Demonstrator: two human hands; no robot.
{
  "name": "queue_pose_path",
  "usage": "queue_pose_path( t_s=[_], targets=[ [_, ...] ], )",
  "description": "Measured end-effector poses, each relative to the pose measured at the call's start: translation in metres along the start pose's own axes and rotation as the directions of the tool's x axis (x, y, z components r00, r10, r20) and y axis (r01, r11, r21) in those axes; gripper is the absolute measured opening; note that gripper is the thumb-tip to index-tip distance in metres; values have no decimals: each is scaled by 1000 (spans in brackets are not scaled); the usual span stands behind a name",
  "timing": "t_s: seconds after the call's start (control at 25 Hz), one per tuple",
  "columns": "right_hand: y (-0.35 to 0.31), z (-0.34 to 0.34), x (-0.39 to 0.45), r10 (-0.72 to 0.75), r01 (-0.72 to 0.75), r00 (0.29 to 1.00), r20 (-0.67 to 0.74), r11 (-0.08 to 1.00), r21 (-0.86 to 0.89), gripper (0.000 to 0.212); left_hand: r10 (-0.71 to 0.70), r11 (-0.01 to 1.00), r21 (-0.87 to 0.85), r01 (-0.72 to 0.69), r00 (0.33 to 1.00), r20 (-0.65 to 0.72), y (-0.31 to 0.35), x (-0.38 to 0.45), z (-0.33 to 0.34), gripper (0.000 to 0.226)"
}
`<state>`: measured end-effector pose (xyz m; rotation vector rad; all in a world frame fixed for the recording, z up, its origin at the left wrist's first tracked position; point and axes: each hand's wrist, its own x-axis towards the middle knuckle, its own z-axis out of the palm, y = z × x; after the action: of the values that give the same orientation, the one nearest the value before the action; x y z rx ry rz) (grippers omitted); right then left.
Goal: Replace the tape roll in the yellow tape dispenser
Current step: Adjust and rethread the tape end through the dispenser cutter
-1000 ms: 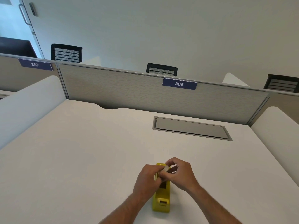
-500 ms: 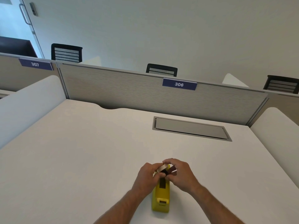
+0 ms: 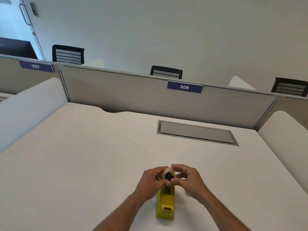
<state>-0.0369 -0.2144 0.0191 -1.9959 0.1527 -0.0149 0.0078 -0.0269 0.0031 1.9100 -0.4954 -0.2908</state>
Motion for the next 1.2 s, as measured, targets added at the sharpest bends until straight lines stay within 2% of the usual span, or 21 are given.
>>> queue_pose_path(
  t_s=[0.12,0.24,0.44,0.6,0.76,0.92,1.04,1.2],
  targets=[
    [2,6,-3,-24,27,997,-78,999,30,37,-33,995,-93,31,999,-22,3,0,1,35],
    [1,9,-6,-31,36,992,-121,998,44,33,-39,994,-105,37,999,-21,3,-1,1,32],
    [0,7,-3,0,7,994,-105,998,63,36,-24,989,-143,26,999,22,5,-1,-2,27],
    [-3,4,-1,6,-3,997,-77,999,37,31,-66,994,-79,70,996,55,2,5,-5,30],
    [-7,4,-2,4,-2,1000,-29,996,84,24,-115,991,-69,114,993,-5,4,9,-4,33],
    [-6,5,-5,13,-7,999,-45,990,138,26,-148,987,-92,134,974,-169,11,7,1,34],
    [-4,7,-8,36,-29,999,-41,986,162,27,-107,994,-5,110,954,-280,15,4,6,25],
    [-3,11,-10,49,-39,996,-71,991,128,36,-118,992,8,124,963,-242,13,4,8,15]
  ],
)
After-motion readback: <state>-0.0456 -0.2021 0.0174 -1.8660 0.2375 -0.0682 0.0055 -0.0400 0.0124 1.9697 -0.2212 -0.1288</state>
